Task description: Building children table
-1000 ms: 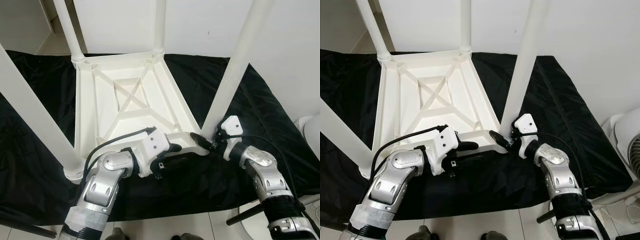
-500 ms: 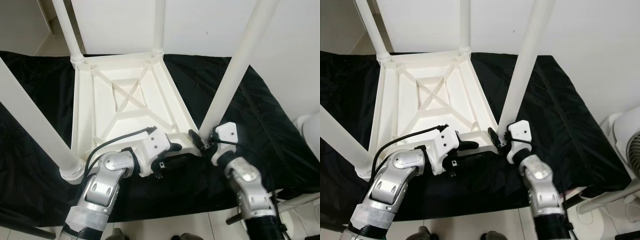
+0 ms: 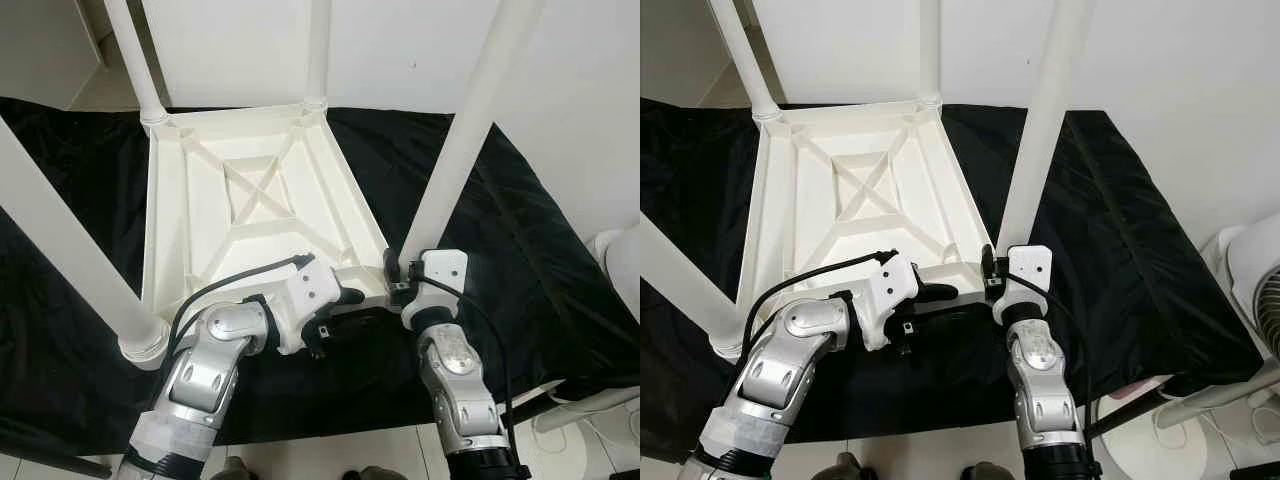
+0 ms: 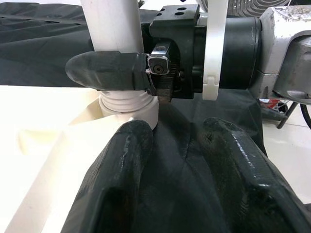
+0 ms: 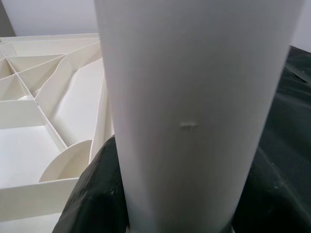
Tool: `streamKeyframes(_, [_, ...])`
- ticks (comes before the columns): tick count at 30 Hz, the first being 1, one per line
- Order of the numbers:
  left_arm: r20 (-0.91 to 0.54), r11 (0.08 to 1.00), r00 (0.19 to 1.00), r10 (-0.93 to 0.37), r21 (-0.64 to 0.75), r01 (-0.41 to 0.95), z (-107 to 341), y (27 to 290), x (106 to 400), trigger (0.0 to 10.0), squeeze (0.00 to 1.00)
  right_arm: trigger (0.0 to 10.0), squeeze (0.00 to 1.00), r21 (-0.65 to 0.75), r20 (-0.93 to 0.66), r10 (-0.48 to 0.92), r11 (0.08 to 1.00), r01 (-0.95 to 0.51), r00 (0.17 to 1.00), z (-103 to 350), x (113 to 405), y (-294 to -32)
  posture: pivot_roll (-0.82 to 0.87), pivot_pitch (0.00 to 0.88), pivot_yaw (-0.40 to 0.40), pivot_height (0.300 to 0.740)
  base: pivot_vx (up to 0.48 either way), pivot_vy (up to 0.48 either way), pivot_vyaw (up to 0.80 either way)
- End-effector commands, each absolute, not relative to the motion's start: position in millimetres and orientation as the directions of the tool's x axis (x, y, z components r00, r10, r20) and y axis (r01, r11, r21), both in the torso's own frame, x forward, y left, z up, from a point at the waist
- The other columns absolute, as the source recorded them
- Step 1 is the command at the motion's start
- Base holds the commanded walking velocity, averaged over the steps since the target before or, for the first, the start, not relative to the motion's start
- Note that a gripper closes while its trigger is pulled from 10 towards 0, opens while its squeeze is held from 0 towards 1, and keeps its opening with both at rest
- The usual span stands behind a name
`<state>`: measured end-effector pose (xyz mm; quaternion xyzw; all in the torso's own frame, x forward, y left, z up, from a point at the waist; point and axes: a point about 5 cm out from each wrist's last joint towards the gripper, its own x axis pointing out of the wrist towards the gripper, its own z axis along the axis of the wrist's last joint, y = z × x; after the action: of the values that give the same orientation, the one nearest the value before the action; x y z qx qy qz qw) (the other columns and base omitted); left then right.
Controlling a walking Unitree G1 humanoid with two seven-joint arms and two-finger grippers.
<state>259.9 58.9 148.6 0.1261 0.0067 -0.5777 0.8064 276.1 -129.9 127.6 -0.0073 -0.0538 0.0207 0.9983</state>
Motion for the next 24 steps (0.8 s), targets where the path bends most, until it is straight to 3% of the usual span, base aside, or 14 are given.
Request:
streamKeyframes(1, [-0.135,0.405,0.437,-0.889,0.209,0.89,151,61,267,10.0,0.0,10.0,0.38,-0.015,0.086,0.018,1.0,-0.016,0.996,126,274,-132,-0.09,0.043,-0.001,0.74,0.0,0.0,0.0])
streamKeyframes(2, [-0.134,0.407,0.438,-0.889,0.209,0.889,151,61,268,10.0,0.0,10.0,1.0,-0.01,0.093,0.019,1.0,-0.018,0.995,128,274,-133,-0.09,0.045,-0.002,0.74,0.0,0.0,0.0])
streamKeyframes(9, [-0.132,0.411,0.442,-0.887,0.209,0.887,152,61,268,10.0,0.0,10.0,1.0,-0.009,0.106,0.061,0.998,-0.061,0.993,131,272,-136,-0.09,0.047,-0.003,0.74,0.0,0.0,0.0])
streamKeyframes(13, [-0.131,0.414,0.445,-0.886,0.209,0.886,152,62,269,10.0,0.0,10.0,1.0,-0.034,0.112,0.164,0.986,-0.161,0.98,132,270,-138,-0.09,0.053,0.001,0.74,0.0,0.0,0.0])
streamKeyframes(14, [-0.131,0.416,0.447,-0.885,0.208,0.885,152,62,269,10.0,0.0,10.0,0.0,-0.061,0.112,0.24,0.97,-0.235,0.964,133,269,-142,-0.09,0.056,0.006,0.74,0.0,0.0,0.0])
streamKeyframes(15, [-0.131,0.416,0.447,-0.885,0.208,0.885,152,62,269,10.0,0.0,10.0,0.0,-0.061,0.112,0.24,0.97,-0.235,0.964,133,269,-142,-0.09,0.056,0.006,0.74,0.0,0.0,0.0])
streamKeyframes(16, [-0.131,0.418,0.448,-0.884,0.207,0.885,153,63,269,10.0,0.0,10.0,0.0,-0.088,0.097,0.365,0.93,-0.357,0.926,135,271,-149,-0.09,0.058,0.007,0.74,0.0,0.0,0.0])
streamKeyframes(24, [-0.126,0.42,0.45,-0.884,0.211,0.883,155,62,272,10.0,0.0,10.0,0.0,-0.198,0.041,0.536,0.831,-0.519,0.843,141,287,-164,-0.09,0.054,0.014,0.74,0.0,0.0,0.0])
